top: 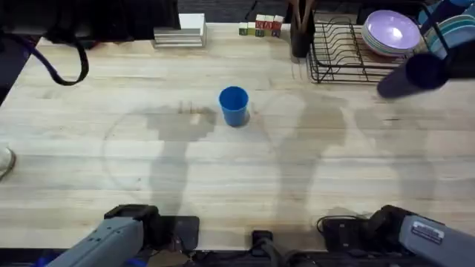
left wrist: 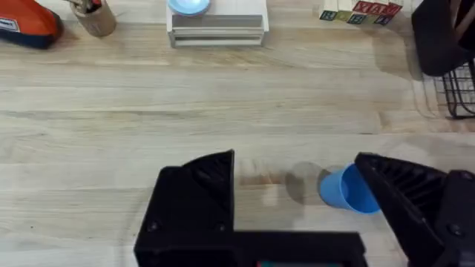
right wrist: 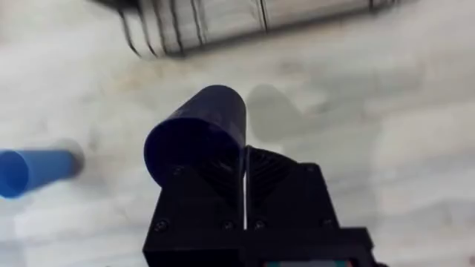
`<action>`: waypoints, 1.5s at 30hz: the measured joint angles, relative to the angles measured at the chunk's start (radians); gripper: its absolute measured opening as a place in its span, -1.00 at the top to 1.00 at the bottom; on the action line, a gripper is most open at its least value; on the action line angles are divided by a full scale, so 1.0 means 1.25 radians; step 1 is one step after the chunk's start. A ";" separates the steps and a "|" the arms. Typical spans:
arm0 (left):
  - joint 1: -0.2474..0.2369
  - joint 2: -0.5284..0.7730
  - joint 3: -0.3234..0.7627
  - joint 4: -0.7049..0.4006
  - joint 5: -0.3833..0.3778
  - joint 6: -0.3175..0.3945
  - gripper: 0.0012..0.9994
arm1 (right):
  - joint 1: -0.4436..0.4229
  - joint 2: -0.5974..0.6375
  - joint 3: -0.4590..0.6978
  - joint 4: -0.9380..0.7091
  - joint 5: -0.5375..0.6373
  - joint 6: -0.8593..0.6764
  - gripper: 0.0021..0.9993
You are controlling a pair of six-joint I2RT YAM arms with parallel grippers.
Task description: Pick up the cup on the table and put them onto the rack.
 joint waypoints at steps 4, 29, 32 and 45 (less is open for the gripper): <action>0.000 0.000 0.000 0.000 0.000 0.000 -0.99 | 0.000 -0.025 0.033 0.070 -0.041 0.002 0.94; 0.000 0.000 0.000 0.000 0.001 0.000 -0.99 | 0.157 0.192 0.048 0.336 -0.077 0.032 0.94; 0.000 0.000 0.000 0.000 0.001 0.000 -0.99 | 0.157 0.216 0.048 0.341 -0.077 0.035 0.94; 0.000 0.000 0.000 0.000 0.001 0.000 -0.99 | 0.157 0.305 0.048 0.410 -0.079 0.060 0.94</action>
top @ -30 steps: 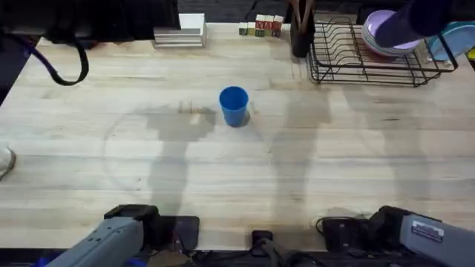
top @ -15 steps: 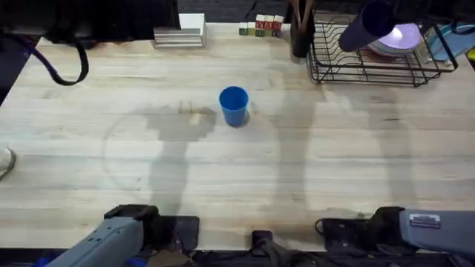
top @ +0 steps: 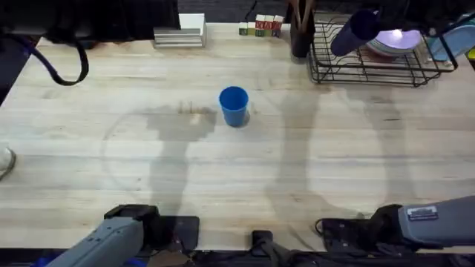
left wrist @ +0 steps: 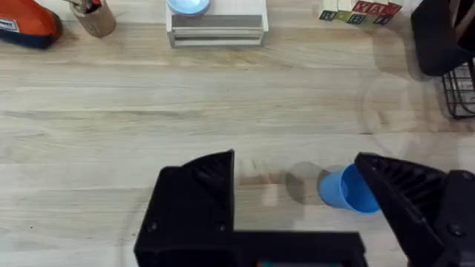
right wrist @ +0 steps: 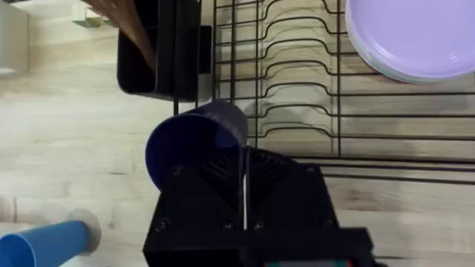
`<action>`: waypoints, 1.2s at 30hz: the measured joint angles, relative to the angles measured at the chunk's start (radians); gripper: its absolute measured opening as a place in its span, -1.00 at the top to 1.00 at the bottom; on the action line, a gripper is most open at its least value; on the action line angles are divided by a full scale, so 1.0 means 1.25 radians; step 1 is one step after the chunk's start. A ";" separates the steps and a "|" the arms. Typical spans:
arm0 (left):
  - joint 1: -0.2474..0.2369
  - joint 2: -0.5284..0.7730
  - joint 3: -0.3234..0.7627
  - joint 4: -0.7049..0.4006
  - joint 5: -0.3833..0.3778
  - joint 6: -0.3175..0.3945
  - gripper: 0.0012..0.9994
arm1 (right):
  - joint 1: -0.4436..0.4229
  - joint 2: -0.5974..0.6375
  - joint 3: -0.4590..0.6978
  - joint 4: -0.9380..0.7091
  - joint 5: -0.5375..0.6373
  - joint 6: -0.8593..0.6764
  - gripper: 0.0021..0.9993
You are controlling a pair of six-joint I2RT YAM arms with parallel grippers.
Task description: Pick up the cup on the table and put them onto the rack.
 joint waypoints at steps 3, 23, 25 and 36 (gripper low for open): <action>0.000 0.000 0.000 0.000 0.000 0.000 -0.99 | 0.000 0.016 0.000 0.015 0.000 0.011 0.94; 0.000 0.000 0.000 0.000 0.000 0.000 -0.99 | 0.043 0.135 0.000 0.038 0.031 0.037 0.94; 0.000 0.000 0.000 0.000 0.000 0.000 -0.99 | 0.043 0.135 0.000 0.035 0.047 0.037 0.94; 0.000 0.000 0.000 0.000 0.000 0.000 -0.99 | 0.043 0.144 0.000 -0.001 0.073 0.037 0.94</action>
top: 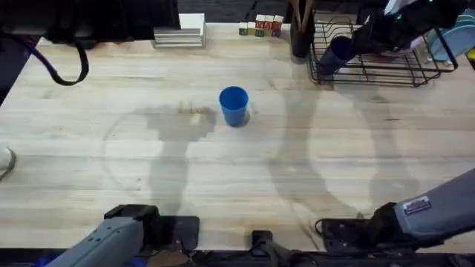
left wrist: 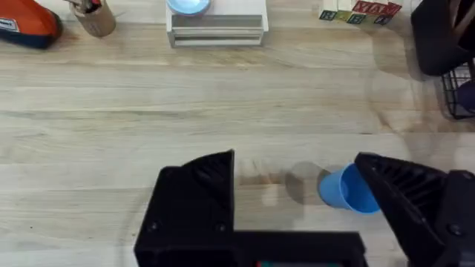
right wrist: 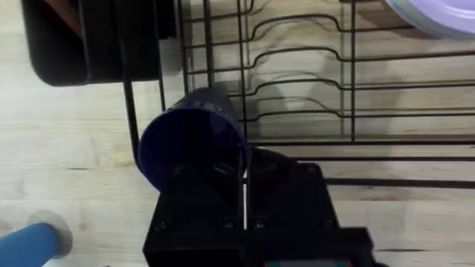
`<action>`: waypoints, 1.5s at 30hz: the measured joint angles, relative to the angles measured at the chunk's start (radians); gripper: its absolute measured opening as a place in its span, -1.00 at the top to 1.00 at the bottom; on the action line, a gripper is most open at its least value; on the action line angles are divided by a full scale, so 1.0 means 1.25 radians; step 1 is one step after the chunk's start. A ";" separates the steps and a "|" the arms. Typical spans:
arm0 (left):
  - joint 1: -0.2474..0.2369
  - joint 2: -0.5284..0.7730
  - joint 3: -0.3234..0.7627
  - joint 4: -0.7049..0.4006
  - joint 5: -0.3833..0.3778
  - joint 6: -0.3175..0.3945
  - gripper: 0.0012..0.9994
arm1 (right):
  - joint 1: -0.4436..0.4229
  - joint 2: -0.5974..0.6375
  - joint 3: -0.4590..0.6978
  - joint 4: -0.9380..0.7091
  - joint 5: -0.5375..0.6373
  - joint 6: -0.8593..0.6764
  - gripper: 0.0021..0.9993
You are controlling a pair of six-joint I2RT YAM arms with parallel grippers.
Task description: Pick up the cup on the table and put them onto the rack.
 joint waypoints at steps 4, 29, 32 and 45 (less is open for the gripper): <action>0.000 0.000 0.000 0.000 0.000 0.000 -0.99 | 0.000 0.013 0.000 -0.008 0.000 0.000 0.94; 0.000 0.000 0.000 0.000 0.000 0.000 -0.99 | 0.001 0.013 0.001 -0.002 0.000 0.003 0.54; 0.000 0.000 0.000 0.000 0.000 0.000 -0.99 | 0.001 0.013 0.001 0.005 0.000 0.003 0.49; 0.000 0.000 0.000 0.000 0.000 0.000 -0.99 | 0.029 0.013 0.053 0.005 0.000 0.003 0.34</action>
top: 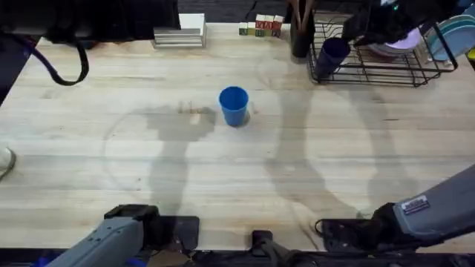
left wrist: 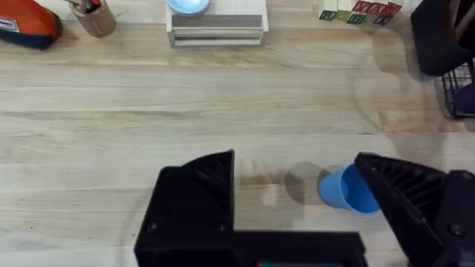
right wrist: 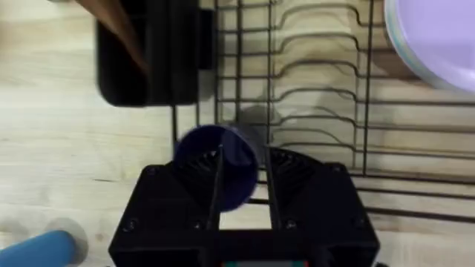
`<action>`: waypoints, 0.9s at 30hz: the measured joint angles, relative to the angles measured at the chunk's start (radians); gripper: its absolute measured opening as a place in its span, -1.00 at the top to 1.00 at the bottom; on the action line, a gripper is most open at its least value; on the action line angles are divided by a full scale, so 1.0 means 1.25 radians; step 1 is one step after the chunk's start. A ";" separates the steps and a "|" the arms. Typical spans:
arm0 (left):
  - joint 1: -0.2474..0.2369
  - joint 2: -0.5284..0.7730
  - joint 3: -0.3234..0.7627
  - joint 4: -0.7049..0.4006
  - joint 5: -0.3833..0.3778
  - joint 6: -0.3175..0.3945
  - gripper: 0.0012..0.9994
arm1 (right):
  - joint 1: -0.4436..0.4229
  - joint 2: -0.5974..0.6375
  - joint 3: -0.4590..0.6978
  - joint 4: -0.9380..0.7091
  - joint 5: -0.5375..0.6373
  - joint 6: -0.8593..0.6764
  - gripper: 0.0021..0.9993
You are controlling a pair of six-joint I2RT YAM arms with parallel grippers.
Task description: Pick up the cup on the table and put them onto the rack.
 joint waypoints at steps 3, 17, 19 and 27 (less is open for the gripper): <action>0.000 0.000 0.000 0.000 0.000 0.000 -0.99 | 0.013 0.000 0.025 0.000 0.000 0.000 0.32; 0.000 0.000 0.000 0.000 0.000 0.000 -0.99 | 0.040 -0.022 0.079 -0.075 0.000 -0.016 0.07; 0.000 0.000 0.000 0.000 0.000 0.000 -0.99 | 0.042 -0.041 0.079 -0.100 0.000 -0.023 -0.09; 0.000 0.000 0.000 0.000 0.000 0.000 -0.99 | 0.047 -0.151 0.079 -0.198 0.000 -0.050 -0.99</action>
